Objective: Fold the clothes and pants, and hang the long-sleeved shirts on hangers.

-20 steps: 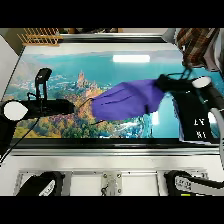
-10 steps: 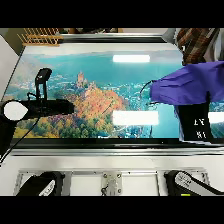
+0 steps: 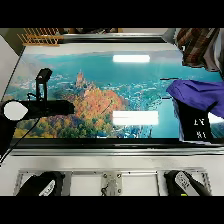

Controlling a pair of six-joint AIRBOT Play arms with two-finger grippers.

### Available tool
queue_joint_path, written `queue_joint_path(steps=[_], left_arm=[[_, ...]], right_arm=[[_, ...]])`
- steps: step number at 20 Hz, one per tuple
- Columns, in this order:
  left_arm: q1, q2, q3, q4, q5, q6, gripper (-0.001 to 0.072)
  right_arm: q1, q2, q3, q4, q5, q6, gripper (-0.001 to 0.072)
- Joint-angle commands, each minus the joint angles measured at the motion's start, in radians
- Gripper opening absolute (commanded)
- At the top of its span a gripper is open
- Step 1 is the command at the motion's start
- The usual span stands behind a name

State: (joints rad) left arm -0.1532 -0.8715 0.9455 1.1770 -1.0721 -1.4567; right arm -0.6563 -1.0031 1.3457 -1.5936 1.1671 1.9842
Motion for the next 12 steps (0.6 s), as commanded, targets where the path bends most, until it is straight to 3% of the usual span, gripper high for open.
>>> queue_joint_path(steps=[1, 7, 12], left_arm=[[-0.001, 0.000, 0.000, 0.000, -0.002, 0.002, 0.0012], [-0.001, 0.000, 0.000, 0.000, -0.021, 0.002, 0.0012], [-0.001, 0.000, 0.000, 0.001, -0.035, 0.002, 0.0012]], right_arm=[[0.000, 0.091, -0.136, -0.061, 0.174, 0.021, 0.0000], [-0.001, 0.301, -0.453, -0.064, 0.245, 0.022, 0.0001], [-0.001, 0.335, -0.560, -0.071, 0.243, -0.018, 0.0015]])
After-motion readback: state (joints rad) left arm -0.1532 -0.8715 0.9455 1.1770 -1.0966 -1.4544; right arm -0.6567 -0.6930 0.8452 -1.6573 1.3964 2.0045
